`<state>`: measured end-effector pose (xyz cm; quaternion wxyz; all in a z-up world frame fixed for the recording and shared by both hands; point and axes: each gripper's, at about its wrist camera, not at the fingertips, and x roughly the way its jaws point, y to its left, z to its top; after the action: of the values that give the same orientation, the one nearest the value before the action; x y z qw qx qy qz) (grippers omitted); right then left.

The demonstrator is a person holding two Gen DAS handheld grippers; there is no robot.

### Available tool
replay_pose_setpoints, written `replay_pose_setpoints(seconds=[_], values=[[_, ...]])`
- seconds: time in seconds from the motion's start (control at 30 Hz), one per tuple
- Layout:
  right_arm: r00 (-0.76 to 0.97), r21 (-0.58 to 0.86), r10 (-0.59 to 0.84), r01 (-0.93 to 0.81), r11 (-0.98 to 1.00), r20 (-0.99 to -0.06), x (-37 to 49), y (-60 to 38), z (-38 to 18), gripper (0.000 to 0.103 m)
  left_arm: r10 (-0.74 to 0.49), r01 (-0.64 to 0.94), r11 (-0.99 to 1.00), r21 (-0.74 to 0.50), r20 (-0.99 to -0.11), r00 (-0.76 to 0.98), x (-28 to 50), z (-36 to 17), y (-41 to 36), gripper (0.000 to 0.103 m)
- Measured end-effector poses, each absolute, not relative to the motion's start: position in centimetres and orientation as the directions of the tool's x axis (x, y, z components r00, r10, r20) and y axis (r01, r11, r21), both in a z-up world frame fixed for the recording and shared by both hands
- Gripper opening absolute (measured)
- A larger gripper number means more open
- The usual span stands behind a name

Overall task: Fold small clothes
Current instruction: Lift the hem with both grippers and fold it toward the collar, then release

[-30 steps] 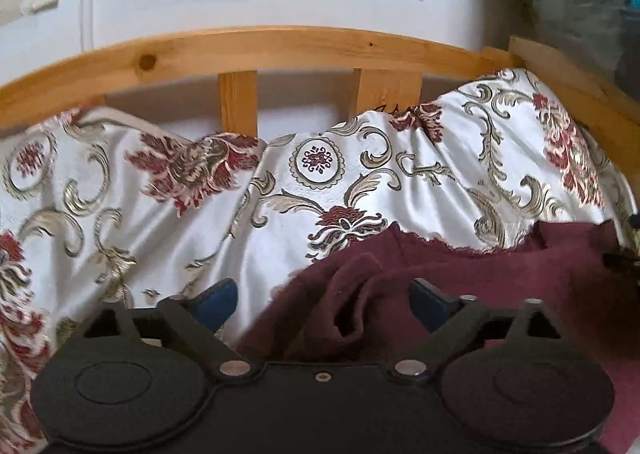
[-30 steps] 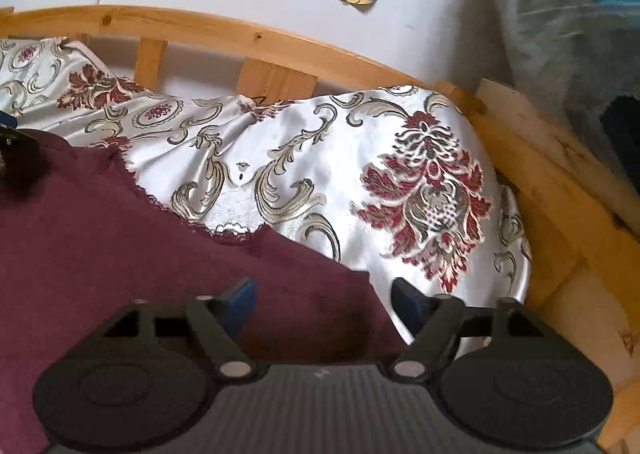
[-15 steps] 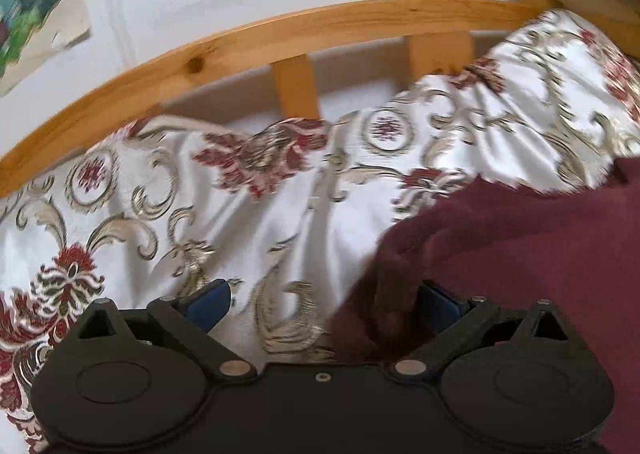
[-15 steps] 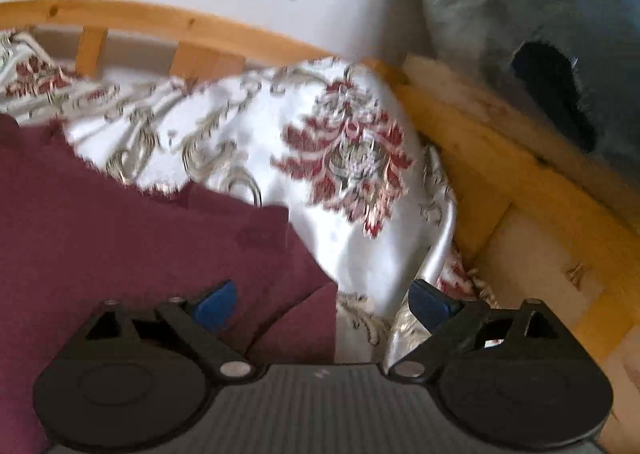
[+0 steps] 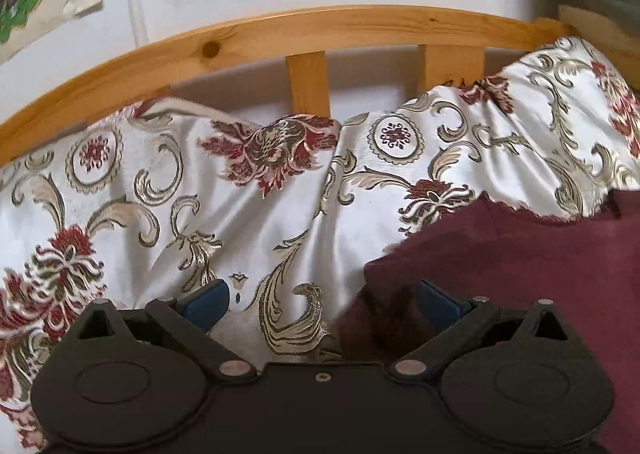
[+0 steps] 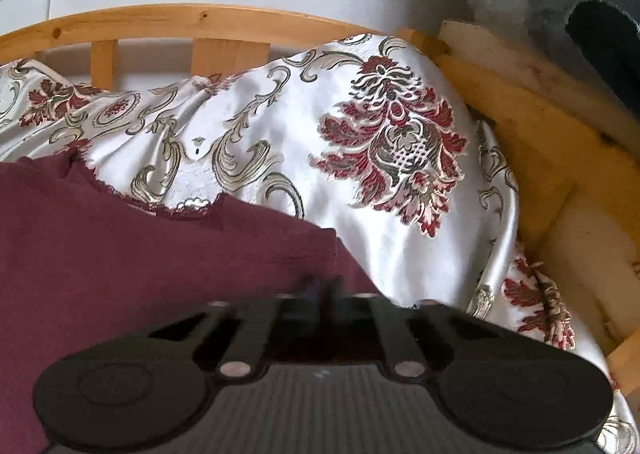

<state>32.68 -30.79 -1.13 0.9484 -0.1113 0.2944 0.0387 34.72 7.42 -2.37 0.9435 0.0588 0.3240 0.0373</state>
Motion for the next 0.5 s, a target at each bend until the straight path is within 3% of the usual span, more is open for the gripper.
replay_pose_setpoints(seconds=[0.13,0.37,0.47,0.5], values=[[0.841,-0.205,-0.033,-0.094,0.974,-0.541,31.5,-30.8,0.3,0.004,0.101,-0.02,0.99,0.141,-0.601,0.793,34.0,-1.9,7.0,0.102],[0.793,-0.21,-0.081,-0.06,0.976,-0.603,32.1,-31.3,-0.8,0.005,0.047,-0.014,0.998,0.058,-0.619,0.784,32.8,-1.4,6.8,0.102],[0.8,-0.168,-0.053,-0.06,0.984,-0.598,31.8,-31.5,-1.0,0.009,-0.02,0.016,1.0,-0.012,-0.61,0.792,32.3,-1.0,6.0,0.102],[0.808,-0.156,-0.041,-0.063,0.986,-0.587,31.3,-31.5,-0.7,0.015,-0.045,0.03,0.999,-0.034,-0.609,0.792,32.1,-0.9,5.7,0.102]])
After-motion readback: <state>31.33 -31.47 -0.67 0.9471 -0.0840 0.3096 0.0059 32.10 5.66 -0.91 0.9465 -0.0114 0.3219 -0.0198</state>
